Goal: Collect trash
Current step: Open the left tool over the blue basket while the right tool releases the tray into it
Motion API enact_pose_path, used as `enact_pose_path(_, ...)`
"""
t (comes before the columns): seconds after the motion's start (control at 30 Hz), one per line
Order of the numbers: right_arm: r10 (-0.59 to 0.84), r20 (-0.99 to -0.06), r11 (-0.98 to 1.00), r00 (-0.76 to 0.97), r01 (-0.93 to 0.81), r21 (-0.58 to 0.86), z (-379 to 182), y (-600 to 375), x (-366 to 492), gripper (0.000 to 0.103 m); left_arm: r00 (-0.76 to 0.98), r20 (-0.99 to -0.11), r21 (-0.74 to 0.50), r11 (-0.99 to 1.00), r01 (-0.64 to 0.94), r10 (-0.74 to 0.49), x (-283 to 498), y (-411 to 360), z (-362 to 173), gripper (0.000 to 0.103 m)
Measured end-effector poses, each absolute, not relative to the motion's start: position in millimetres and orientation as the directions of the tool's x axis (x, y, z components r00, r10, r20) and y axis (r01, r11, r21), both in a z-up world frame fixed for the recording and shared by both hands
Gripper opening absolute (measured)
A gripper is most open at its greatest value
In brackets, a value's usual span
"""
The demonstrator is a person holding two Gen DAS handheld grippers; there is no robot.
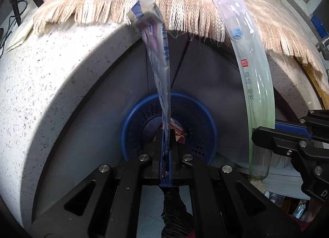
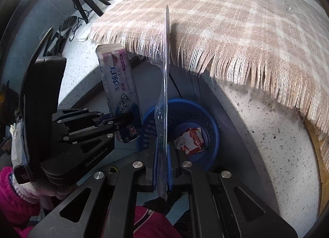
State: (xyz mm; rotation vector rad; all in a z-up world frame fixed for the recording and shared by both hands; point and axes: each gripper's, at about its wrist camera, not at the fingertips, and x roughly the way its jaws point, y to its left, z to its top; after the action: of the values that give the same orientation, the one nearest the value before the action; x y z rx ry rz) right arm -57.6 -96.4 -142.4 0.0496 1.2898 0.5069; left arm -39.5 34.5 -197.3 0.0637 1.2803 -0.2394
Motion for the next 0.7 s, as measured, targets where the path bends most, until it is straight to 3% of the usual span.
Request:
enact_pose_path(0.3, 0.370, -0.914, 0.889, 0.168, -0.349, 0.296, -154, -90, -52, 0.008, 0.255, -0.962, -0.041, 0.977, 0.208, -0.095, -36, 26, -217, 0.002)
enact_pose_path(0.33, 0.362, -0.917, 0.891, 0.165, -0.350, 0.289, -155, -90, -50, 0.008, 0.254, -0.963, -0.037, 0.978, 0.207, -0.090, -37, 29, -219, 0.005)
enact_pose_path(0.4, 0.355, -0.921, 0.892, 0.158, -0.351, 0.284, -158, -87, -48, 0.008, 0.262, -0.962, -0.016, 0.979, 0.204, -0.070, -37, 27, -222, 0.027)
enact_pose_path(0.43, 0.352, -0.924, 0.893, 0.152, -0.348, 0.284, -159, -88, -47, 0.008, 0.271, -0.960, -0.010, 0.979, 0.201, -0.065, -37, 26, -223, 0.045)
enact_pose_path(0.47, 0.351, -0.925, 0.895, 0.148, -0.343, 0.284, -161, -88, -47, 0.008, 0.283, -0.957, -0.008, 0.980, 0.199, -0.065, -37, 26, -222, 0.053)
enact_pose_path(0.7, 0.346, -0.930, 0.897, 0.120, -0.332, 0.291, -171, -89, -40, 0.020, 0.282, -0.959, 0.024, 0.978, 0.207, -0.036, -35, 25, -232, 0.054)
